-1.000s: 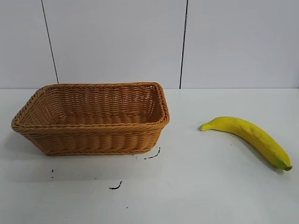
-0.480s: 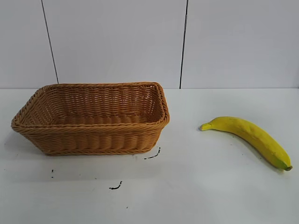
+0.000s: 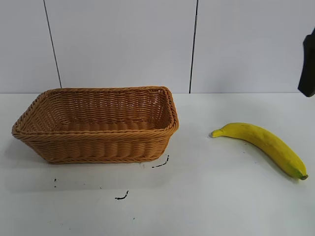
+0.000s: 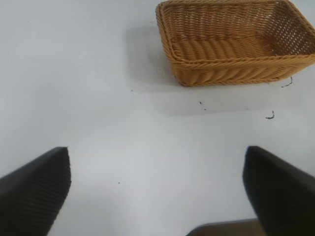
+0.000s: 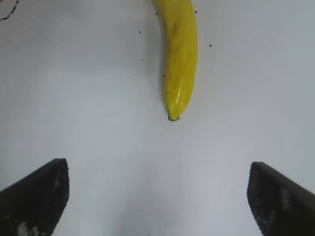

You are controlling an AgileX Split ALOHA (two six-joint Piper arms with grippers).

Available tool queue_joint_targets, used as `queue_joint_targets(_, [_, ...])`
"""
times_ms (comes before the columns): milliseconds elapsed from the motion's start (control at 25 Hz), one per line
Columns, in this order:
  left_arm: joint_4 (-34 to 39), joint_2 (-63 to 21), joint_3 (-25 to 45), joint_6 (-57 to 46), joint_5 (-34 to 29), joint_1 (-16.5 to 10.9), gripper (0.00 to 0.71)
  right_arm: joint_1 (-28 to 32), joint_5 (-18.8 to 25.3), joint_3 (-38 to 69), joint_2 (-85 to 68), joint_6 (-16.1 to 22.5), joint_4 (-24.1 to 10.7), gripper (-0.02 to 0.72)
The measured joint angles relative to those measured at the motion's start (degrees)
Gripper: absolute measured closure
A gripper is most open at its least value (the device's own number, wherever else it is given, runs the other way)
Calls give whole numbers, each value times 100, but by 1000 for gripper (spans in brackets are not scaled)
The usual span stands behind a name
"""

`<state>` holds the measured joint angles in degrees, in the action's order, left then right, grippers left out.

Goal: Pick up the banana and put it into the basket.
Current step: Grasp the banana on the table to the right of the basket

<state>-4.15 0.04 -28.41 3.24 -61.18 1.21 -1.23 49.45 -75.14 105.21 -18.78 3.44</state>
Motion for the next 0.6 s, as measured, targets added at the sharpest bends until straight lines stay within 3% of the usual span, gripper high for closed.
queue_joint_targets(280, [0, 0, 0, 0, 0, 0, 20, 0, -727, -34, 1060, -705, 16, 22])
queue_joint_targets(600, [0, 0, 0, 0, 0, 0, 20, 0, -1507, -39, 1405, -816, 42, 22])
